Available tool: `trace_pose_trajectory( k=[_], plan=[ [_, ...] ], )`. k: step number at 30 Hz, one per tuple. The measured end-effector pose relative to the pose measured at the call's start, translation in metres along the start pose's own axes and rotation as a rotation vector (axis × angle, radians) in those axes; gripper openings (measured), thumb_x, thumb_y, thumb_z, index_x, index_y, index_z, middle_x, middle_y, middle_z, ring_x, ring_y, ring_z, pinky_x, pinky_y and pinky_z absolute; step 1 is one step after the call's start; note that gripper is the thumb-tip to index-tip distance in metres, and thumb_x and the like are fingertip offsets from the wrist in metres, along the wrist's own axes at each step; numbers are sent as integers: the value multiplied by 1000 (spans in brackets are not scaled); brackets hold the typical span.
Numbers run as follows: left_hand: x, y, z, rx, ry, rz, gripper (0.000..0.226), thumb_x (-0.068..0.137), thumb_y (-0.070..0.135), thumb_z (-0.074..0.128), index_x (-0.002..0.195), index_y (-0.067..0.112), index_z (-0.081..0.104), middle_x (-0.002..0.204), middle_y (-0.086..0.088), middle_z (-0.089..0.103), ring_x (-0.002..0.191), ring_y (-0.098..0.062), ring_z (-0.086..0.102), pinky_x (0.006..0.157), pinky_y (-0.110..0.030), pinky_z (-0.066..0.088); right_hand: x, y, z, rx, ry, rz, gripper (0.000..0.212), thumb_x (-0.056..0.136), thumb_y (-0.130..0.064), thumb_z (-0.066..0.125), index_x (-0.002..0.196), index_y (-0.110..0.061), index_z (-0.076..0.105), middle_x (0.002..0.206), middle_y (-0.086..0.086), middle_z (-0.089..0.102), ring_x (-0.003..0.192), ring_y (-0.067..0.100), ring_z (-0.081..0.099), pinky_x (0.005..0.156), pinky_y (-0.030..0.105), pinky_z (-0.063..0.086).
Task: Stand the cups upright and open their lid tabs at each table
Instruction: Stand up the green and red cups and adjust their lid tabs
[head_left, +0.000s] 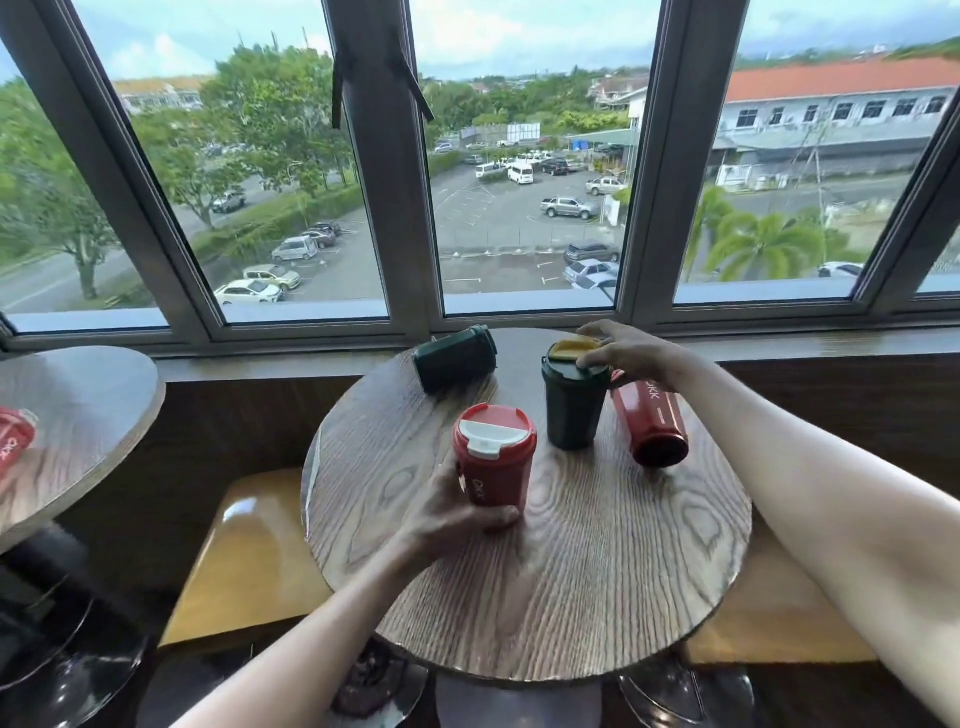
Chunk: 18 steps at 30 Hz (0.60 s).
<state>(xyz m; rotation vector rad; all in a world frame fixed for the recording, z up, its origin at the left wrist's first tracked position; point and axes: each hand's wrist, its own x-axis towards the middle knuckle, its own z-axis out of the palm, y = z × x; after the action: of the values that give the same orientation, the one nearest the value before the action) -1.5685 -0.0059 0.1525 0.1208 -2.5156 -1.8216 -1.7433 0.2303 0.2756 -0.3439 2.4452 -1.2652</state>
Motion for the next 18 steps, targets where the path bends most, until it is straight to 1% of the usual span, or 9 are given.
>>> trace_pose_trajectory(
  k=[2, 4, 5, 7, 9, 12, 14, 16, 18],
  plan=[
    [2, -2, 1, 45, 27, 7, 83, 51, 24, 93, 125, 22, 55, 109, -3, 73, 103, -20, 69, 89, -36, 56, 4, 5, -3, 26, -72, -3, 35, 81, -20, 71, 114, -17, 61, 110, 13, 60, 95, 22, 57, 80, 37, 51],
    [1, -2, 2, 71, 58, 14, 78, 52, 27, 94, 118, 35, 54, 107, 5, 72, 101, -9, 68, 89, -30, 55, 6, 9, -4, 75, -104, -21, 16, 83, -18, 70, 98, -18, 66, 100, 9, 59, 89, 20, 56, 81, 35, 48],
    [2, -3, 3, 79, 64, 20, 75, 53, 24, 94, 114, 38, 53, 106, 8, 71, 100, -5, 67, 88, -26, 54, 9, 11, -5, 97, -101, -30, 12, 83, -16, 69, 94, -18, 65, 96, 6, 59, 85, 19, 56, 81, 35, 48],
    [3, -5, 3, 105, 65, 18, 70, 55, 20, 94, 108, 42, 52, 102, 14, 70, 97, 0, 66, 87, -20, 52, 10, 14, -5, 124, -88, -47, 15, 84, -14, 68, 98, -15, 64, 90, 4, 57, 78, 18, 56, 75, 33, 49],
    [5, -4, 2, 112, 63, 17, 70, 55, 21, 94, 108, 41, 53, 101, 15, 71, 96, 2, 66, 87, -21, 53, 12, 16, -4, 135, -84, -52, 20, 84, -14, 68, 103, -14, 61, 88, 3, 55, 74, 16, 54, 69, 31, 49],
    [6, -4, 1, 130, 32, 22, 77, 54, 33, 94, 122, 29, 57, 105, 9, 73, 101, -4, 67, 94, -34, 54, 15, 16, -2, 137, -56, -62, 36, 76, -19, 73, 107, -5, 60, 93, 6, 55, 78, 18, 53, 65, 32, 48],
    [6, -4, 1, 153, 36, 28, 82, 53, 35, 93, 126, 23, 57, 107, 8, 73, 102, -6, 68, 94, -37, 54, 18, 15, 0, 141, -36, -77, 47, 70, -23, 75, 112, -7, 62, 97, 7, 58, 83, 19, 54, 67, 34, 48],
    [6, -3, 1, 168, 60, 42, 83, 54, 33, 93, 127, 22, 56, 106, 9, 72, 100, -4, 67, 92, -32, 54, 20, 12, 3, 143, -32, -102, 42, 74, -20, 75, 112, -11, 63, 98, 7, 59, 84, 18, 55, 69, 36, 47],
    [5, -3, 2, 184, 76, 61, 80, 56, 29, 93, 126, 22, 55, 103, 12, 71, 96, 1, 65, 87, -21, 53, 22, 6, 9, 126, -35, -122, 37, 79, -15, 73, 115, -13, 63, 101, 7, 60, 86, 18, 55, 70, 35, 47]
  ],
)
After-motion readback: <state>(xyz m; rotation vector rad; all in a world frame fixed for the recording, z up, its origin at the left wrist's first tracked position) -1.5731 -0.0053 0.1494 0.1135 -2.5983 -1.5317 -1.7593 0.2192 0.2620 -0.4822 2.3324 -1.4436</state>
